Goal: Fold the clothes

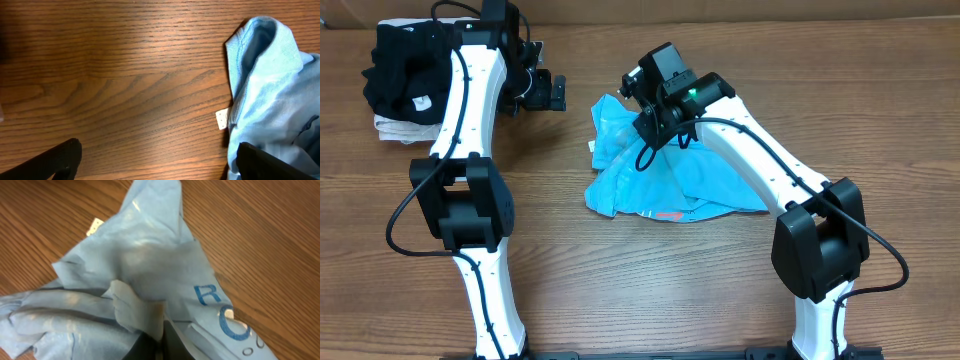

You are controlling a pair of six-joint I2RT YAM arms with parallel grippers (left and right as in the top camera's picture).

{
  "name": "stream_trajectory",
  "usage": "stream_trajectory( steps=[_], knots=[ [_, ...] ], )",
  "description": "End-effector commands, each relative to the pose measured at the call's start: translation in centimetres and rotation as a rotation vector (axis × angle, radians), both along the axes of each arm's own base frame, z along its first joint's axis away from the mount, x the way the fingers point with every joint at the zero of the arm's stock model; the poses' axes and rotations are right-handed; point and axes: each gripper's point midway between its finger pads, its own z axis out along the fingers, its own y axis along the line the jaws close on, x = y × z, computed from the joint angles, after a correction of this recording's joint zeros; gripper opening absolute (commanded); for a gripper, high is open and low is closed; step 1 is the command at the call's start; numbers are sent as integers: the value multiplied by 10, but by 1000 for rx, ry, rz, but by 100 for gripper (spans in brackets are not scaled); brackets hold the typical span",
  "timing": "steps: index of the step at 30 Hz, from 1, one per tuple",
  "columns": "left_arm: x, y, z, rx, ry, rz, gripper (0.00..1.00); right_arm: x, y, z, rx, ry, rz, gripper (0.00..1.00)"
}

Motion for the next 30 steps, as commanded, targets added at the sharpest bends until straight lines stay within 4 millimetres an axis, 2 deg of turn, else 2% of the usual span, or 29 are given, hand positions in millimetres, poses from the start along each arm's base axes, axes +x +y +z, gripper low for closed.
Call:
stream_trajectory(
  steps=[1, 9, 10, 11, 12, 13, 15, 16, 19, 24, 30],
  knots=[
    [0, 4, -6, 7, 9, 0, 100, 2, 16, 12, 68, -11, 28, 8],
    [1, 4, -5, 6, 3, 0, 100, -4, 13, -5, 46, 39, 25, 9],
    [2, 4, -5, 6, 1, 0, 100, -6, 13, -8, 45, 55, 28, 11],
    [2, 4, -5, 6, 0, -1, 100, -8, 14, -11, 46, 67, 30, 16],
    [2, 4, -5, 4, 0, -1, 100, -9, 13, -13, 44, 77, 27, 27],
    [2, 4, -5, 3, 0, -1, 100, -10, 13, -15, 43, 85, 19, 44],
    [2, 1, -5, -5, -1, -5, 100, -10, 12, -14, 53, 97, -16, 91],
    [3, -1, -5, -13, -5, -9, 100, -9, 12, -13, 59, 101, -38, 100],
    [10, -16, -1, -70, -43, -62, 100, -6, 7, -3, 92, 128, -119, 100],
    [38, -50, 13, -180, -183, -133, 100, -3, -7, 17, 116, 165, -179, 100],
    [54, -94, 16, -193, -273, -220, 100, 6, -46, 37, 115, 203, -342, 100]
  ],
)
